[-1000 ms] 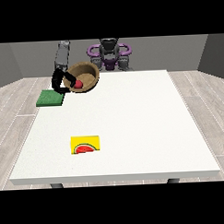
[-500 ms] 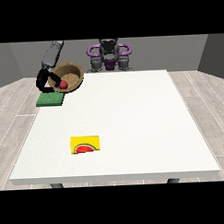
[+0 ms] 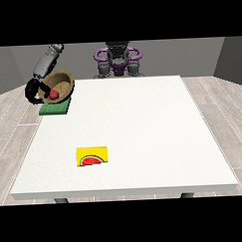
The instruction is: Pick the cup and pour the ball into the bowl, then pick the bowl and place it on the pad
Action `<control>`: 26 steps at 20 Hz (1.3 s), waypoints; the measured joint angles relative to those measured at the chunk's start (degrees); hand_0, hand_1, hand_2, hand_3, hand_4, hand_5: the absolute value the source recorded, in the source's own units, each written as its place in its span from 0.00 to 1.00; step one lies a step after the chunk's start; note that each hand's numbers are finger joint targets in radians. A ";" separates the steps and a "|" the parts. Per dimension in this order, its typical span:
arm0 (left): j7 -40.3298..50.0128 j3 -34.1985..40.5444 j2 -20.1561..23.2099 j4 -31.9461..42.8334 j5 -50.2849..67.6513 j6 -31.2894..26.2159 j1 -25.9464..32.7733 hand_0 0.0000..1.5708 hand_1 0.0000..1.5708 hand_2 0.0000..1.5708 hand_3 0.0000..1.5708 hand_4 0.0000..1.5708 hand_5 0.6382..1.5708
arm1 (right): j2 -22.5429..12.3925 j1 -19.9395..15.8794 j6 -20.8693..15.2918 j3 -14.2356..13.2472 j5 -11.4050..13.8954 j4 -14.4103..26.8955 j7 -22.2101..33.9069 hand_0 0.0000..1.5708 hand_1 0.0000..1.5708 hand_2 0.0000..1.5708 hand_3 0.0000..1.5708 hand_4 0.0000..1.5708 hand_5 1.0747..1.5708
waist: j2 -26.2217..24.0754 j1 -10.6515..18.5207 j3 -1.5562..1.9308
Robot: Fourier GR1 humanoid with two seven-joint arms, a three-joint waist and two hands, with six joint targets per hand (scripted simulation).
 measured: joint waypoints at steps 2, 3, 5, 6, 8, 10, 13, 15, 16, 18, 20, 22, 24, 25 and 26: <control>1.39 -0.08 0.84 -1.29 0.54 0.31 -1.08 0.00 0.00 0.00 0.00 0.08 0.96 | -1.09 -0.88 0.20 -0.66 0.08 1.75 -1.31 1.00 1.00 1.00 0.25 0.83 0.95 | 1.02 0.45 0.00; 1.69 0.08 1.25 -2.12 1.04 0.06 -1.50 0.00 0.00 0.00 0.00 0.03 0.96 | -2.80 -1.43 0.97 -1.39 -0.09 2.75 -1.92 1.00 1.00 1.00 0.30 0.81 0.96 | 2.04 0.83 0.03; 2.66 -0.03 0.99 -4.52 1.85 0.58 -1.80 0.00 0.00 0.00 0.00 0.00 0.96 | -3.67 -1.60 1.10 -2.06 0.12 4.86 -4.58 1.00 1.00 1.00 0.13 0.82 0.97 | 3.45 1.55 0.03; 3.47 0.14 1.54 -4.97 2.29 0.69 -2.26 0.00 0.00 0.00 0.00 0.00 0.96 | -4.18 -1.68 1.36 -2.13 0.36 5.52 -5.62 1.00 1.00 1.00 0.20 0.82 0.97 | 3.92 1.43 0.04; 4.47 0.27 1.48 -6.75 3.13 1.04 -2.07 0.00 0.00 0.00 0.00 0.00 0.96 | -5.45 -1.77 1.95 -2.85 0.36 7.46 -7.19 1.00 1.00 1.00 0.38 0.81 0.98 | 4.46 1.91 0.05; 5.21 0.25 1.32 -7.93 3.60 1.72 -1.96 0.00 0.00 0.00 0.00 0.00 0.96 | -6.74 -2.10 2.81 -2.98 0.64 8.63 -7.88 1.00 1.00 1.00 0.34 0.81 0.99 | 4.40 1.75 0.04; 5.46 0.04 0.55 -8.63 3.79 2.39 -0.90 0.00 0.00 0.00 0.00 0.00 0.96 | -8.53 -2.81 4.84 -3.49 0.22 9.92 -7.14 1.00 1.00 1.00 0.56 0.79 0.99 | 3.34 1.56 0.01; 5.39 -0.66 -0.42 -8.66 3.37 2.89 0.08 0.00 0.00 0.00 0.00 0.00 0.96 | -8.99 -3.23 5.54 -3.11 0.43 10.01 -5.78 1.00 1.00 1.00 0.66 0.78 1.00 | 1.53 1.48 -0.02; 5.14 -0.87 -0.51 -7.94 3.14 2.85 0.22 0.00 0.00 0.00 0.00 0.00 0.96 | -8.62 -3.39 5.38 -2.45 0.91 9.55 -5.10 1.00 1.00 1.00 0.76 0.79 1.00 | 0.85 1.23 -0.05; 4.49 -0.89 -0.62 -6.88 3.24 2.17 0.65 0.00 0.00 0.00 0.00 0.00 0.96 | -8.18 -3.62 5.16 -1.85 1.33 9.26 -3.93 1.00 1.00 1.00 0.84 0.79 1.00 | 0.02 1.52 -0.07; 3.97 -1.36 -0.96 -6.40 2.94 2.11 0.85 0.00 0.00 0.00 0.00 0.00 0.96 | -7.09 -4.05 4.09 -0.91 2.15 8.72 -3.31 1.00 1.00 1.00 0.74 0.76 1.00 | -0.37 1.66 -0.08; 2.75 -1.11 -0.68 -5.20 2.86 1.54 1.03 0.00 0.00 0.00 0.00 0.00 0.95 | -6.86 -4.55 3.96 -0.74 2.20 8.36 -2.40 1.00 1.00 1.00 0.83 0.75 1.00 | -0.20 1.55 -0.09; 2.82 -1.21 -0.75 -5.58 2.87 1.93 1.15 0.00 0.00 0.00 0.00 0.00 0.95 | -5.32 -4.08 3.57 -1.10 1.73 9.10 -3.11 1.00 1.00 1.00 0.76 0.72 1.00 | 0.05 1.43 -0.08; 3.03 -1.05 -0.49 -5.77 3.05 2.08 1.08 0.00 0.00 0.00 0.00 0.00 0.95 | -4.96 -3.67 3.82 -1.34 1.48 9.56 -3.77 1.00 1.00 1.00 0.72 0.71 0.99 | 0.23 1.32 -0.06; 3.14 -0.65 0.02 -5.90 3.54 1.92 0.65 0.00 0.00 0.00 0.00 0.00 0.95 | -4.91 -3.66 3.58 -1.74 1.27 9.96 -4.52 1.00 1.00 1.00 0.71 0.69 0.99 | 1.21 1.48 -0.04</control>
